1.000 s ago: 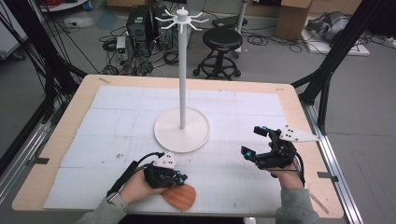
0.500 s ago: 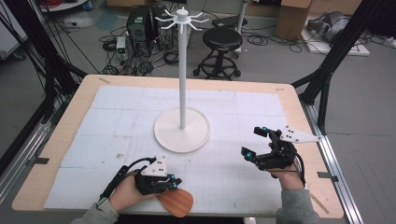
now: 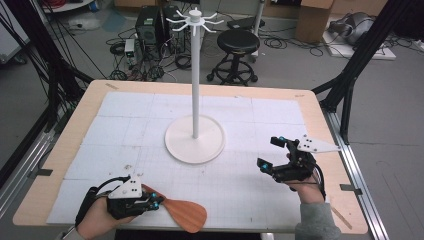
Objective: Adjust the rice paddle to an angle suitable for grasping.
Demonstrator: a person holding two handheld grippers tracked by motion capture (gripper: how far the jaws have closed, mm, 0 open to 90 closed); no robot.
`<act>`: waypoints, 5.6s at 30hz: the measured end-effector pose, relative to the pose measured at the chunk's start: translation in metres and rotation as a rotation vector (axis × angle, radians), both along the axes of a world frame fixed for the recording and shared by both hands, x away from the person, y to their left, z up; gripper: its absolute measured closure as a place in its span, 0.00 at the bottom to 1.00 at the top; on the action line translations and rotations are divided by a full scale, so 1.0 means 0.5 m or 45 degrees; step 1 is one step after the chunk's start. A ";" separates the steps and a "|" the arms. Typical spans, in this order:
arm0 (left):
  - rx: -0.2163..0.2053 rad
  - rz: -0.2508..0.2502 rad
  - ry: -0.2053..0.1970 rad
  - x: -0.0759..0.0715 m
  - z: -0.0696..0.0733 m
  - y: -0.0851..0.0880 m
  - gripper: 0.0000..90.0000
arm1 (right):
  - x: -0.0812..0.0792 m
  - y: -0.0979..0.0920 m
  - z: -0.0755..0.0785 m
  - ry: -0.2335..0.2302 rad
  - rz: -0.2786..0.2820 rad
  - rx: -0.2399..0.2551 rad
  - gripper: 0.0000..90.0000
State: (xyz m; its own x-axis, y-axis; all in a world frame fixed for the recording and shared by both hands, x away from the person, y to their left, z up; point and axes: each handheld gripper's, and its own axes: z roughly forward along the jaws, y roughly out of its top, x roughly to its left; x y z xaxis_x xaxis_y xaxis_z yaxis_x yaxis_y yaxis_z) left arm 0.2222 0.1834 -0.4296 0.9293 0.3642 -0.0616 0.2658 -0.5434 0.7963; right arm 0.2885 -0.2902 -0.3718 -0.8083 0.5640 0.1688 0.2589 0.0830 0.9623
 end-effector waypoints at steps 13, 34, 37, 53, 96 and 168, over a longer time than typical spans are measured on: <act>0.082 -0.025 0.052 0.012 -0.027 0.002 1.00 | -0.002 -0.005 -0.001 0.006 -0.006 0.015 0.01; 0.060 0.128 0.022 0.080 -0.033 -0.002 1.00 | 0.002 0.002 -0.004 0.015 0.000 -0.010 0.01; 0.067 0.151 0.019 0.087 -0.032 -0.004 1.00 | 0.003 0.002 -0.005 0.021 0.002 -0.018 0.01; 0.009 0.245 0.021 0.128 -0.041 -0.050 1.00 | 0.006 0.004 -0.007 0.018 0.009 -0.024 0.01; 0.018 -0.103 0.101 0.002 -0.035 -0.204 1.00 | 0.005 0.002 -0.006 0.024 0.014 -0.012 0.01; -0.035 0.062 -0.030 0.025 0.035 0.023 0.97 | 0.009 0.011 -0.017 0.046 0.029 -0.058 0.01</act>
State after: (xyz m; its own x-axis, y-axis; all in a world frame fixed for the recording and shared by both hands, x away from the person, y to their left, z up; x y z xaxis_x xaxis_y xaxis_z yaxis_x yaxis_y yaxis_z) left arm 0.2349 0.1949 -0.4123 0.9119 0.4074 -0.0504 0.2720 -0.5079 0.8174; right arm 0.2930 -0.2847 -0.3803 -0.8150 0.5531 0.1730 0.2912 0.1327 0.9474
